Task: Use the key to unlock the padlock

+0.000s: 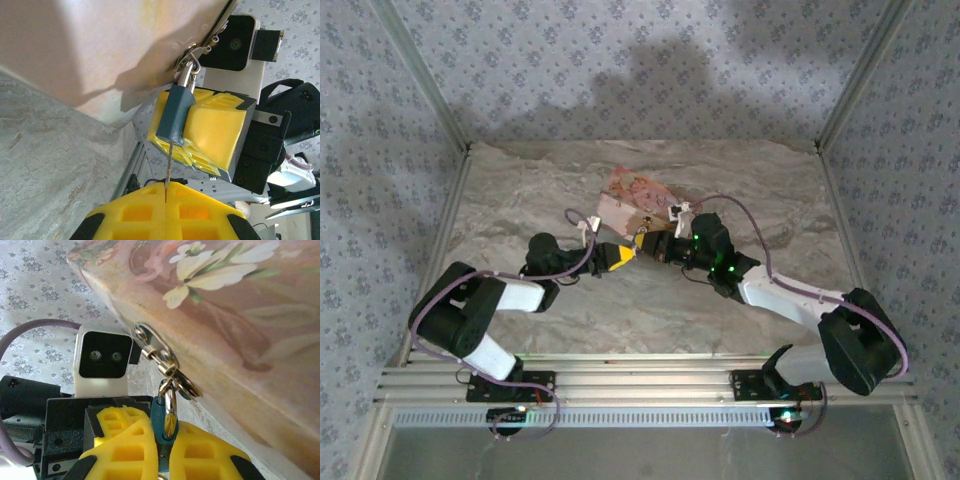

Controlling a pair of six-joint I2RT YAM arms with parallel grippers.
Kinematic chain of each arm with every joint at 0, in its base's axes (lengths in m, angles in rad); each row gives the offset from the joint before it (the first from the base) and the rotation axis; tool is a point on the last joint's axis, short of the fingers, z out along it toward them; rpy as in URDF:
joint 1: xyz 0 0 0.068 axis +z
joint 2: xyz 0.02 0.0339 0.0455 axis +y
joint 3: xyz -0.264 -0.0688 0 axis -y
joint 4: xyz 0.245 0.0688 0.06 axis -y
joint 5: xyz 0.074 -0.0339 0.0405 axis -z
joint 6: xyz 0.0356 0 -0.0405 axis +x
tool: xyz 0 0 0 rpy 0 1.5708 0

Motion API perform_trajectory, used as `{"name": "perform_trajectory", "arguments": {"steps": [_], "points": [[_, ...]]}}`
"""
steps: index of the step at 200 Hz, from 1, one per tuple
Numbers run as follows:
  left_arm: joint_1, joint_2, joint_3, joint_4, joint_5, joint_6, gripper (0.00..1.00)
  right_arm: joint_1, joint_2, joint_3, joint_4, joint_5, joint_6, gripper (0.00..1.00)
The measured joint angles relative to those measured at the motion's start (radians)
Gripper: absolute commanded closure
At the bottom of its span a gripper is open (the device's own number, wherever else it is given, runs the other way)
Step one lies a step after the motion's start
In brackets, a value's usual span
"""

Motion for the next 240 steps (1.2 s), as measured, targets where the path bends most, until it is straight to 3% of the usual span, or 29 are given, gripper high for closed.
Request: {"name": "perform_trajectory", "arguments": {"steps": [52, 120, 240], "points": [[-0.029, -0.038, 0.0, -0.101, -0.086, 0.09, 1.0, 0.005, 0.021, 0.001, 0.028, 0.026, 0.051, 1.0], [0.014, 0.004, 0.006, 0.004, 0.001, 0.055, 1.0, 0.01, 0.022, 0.001, 0.052, 0.026, 0.07, 1.0], [0.047, -0.052, 0.008, -0.066, 0.045, 0.083, 1.0, 0.011, 0.023, 0.03, 0.026, -0.021, 0.071, 1.0]]}}
